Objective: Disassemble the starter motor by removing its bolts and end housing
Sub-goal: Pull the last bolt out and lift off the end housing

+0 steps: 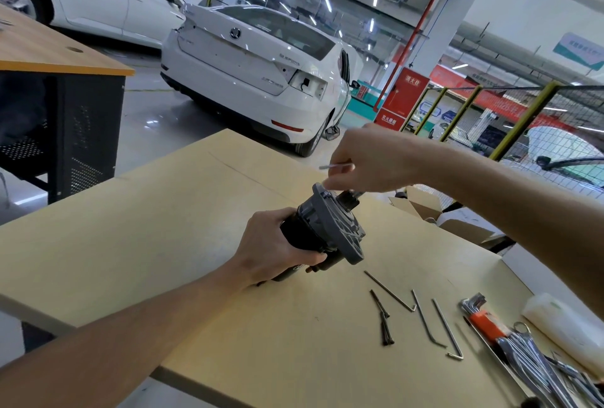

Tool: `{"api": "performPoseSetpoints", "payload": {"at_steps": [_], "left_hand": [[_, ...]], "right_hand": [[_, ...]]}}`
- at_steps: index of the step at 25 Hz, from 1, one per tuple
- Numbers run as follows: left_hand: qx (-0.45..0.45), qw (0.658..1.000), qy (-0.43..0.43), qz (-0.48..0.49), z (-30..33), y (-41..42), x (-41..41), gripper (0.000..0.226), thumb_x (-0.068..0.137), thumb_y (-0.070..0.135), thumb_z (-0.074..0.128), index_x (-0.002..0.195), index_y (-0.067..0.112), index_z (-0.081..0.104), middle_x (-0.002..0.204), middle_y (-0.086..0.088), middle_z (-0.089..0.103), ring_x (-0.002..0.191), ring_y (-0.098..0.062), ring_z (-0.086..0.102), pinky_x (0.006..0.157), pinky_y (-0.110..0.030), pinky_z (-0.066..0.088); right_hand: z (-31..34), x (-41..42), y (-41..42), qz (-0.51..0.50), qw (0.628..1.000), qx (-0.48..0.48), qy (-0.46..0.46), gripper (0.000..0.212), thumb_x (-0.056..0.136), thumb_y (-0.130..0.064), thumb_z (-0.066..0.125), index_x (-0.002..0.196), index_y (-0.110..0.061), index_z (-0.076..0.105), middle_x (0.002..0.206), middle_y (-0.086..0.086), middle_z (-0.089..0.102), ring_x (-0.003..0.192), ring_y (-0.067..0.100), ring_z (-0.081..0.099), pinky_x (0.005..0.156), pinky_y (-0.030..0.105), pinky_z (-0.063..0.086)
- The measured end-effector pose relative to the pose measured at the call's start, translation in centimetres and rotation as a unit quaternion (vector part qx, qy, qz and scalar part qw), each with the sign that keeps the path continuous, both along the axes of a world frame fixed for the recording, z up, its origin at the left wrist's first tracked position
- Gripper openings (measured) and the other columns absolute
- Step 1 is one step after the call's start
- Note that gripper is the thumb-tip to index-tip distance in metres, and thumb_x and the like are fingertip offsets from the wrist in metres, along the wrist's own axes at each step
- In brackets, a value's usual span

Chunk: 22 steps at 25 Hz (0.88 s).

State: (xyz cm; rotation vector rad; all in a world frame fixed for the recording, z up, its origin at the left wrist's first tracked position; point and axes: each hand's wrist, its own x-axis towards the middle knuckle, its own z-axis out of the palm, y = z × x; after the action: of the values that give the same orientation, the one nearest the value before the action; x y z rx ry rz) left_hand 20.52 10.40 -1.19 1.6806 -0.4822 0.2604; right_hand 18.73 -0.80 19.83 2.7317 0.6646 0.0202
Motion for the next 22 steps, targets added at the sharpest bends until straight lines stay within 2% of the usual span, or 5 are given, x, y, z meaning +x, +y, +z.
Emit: {"api": "performPoseSetpoints", "payload": {"at_steps": [3, 7, 13, 17, 22], "left_hand": [[0.0, 1.0, -0.008, 0.002, 0.1, -0.1, -0.2, 0.049, 0.053, 0.035, 0.087, 0.097, 0.017, 0.074, 0.086, 0.003, 0.075, 0.085, -0.019, 0.07, 0.079, -0.046, 0.057], [-0.006, 1.0, -0.009, 0.001, 0.3, 0.0, -0.4, 0.057, 0.05, 0.045, 0.082, 0.097, 0.014, 0.074, 0.087, 0.0, 0.075, 0.085, -0.023, 0.069, 0.08, -0.048, 0.057], [-0.009, 1.0, 0.003, -0.003, 0.6, 0.2, -0.6, 0.067, 0.046, 0.055, 0.076, 0.099, 0.014, 0.074, 0.088, 0.002, 0.075, 0.086, -0.018, 0.069, 0.082, -0.045, 0.058], [-0.004, 1.0, 0.002, -0.006, 0.6, 0.1, -0.6, 0.065, 0.047, 0.053, 0.078, 0.099, 0.014, 0.074, 0.088, 0.001, 0.075, 0.086, -0.02, 0.07, 0.082, -0.047, 0.057], [-0.002, 1.0, -0.002, -0.005, 0.5, 0.1, -0.4, 0.065, 0.047, 0.052, 0.078, 0.099, 0.014, 0.074, 0.088, 0.001, 0.075, 0.086, -0.021, 0.069, 0.081, -0.048, 0.057]], "right_hand": [[-0.9, 0.1, 0.2, -0.011, 0.999, -0.014, 0.026, 0.039, 0.092, -0.041, 0.059, 0.093, -0.004, 0.072, 0.091, 0.014, 0.073, 0.083, 0.027, 0.067, 0.073, 0.042, 0.055], [-0.8, 0.1, 0.7, -0.015, 0.999, -0.019, 0.029, 0.035, 0.093, -0.039, 0.058, 0.087, -0.007, 0.071, 0.082, 0.01, 0.071, 0.073, 0.022, 0.063, 0.06, 0.029, 0.048], [-0.8, 0.1, 0.7, 0.019, 0.999, 0.022, 0.025, 0.028, 0.091, -0.03, 0.058, 0.085, -0.004, 0.069, 0.081, 0.015, 0.069, 0.067, 0.019, 0.056, 0.064, 0.034, 0.048], [-1.1, 0.0, -0.1, 0.001, 0.998, 0.03, 0.053, 0.025, 0.091, -0.032, 0.058, 0.093, -0.01, 0.071, 0.088, 0.009, 0.071, 0.084, 0.021, 0.064, 0.078, 0.039, 0.055], [-1.2, 0.3, -0.2, 0.025, 0.998, 0.028, 0.048, 0.035, 0.093, -0.039, 0.058, 0.094, -0.006, 0.072, 0.089, 0.013, 0.072, 0.085, 0.027, 0.065, 0.077, 0.042, 0.055]]}}
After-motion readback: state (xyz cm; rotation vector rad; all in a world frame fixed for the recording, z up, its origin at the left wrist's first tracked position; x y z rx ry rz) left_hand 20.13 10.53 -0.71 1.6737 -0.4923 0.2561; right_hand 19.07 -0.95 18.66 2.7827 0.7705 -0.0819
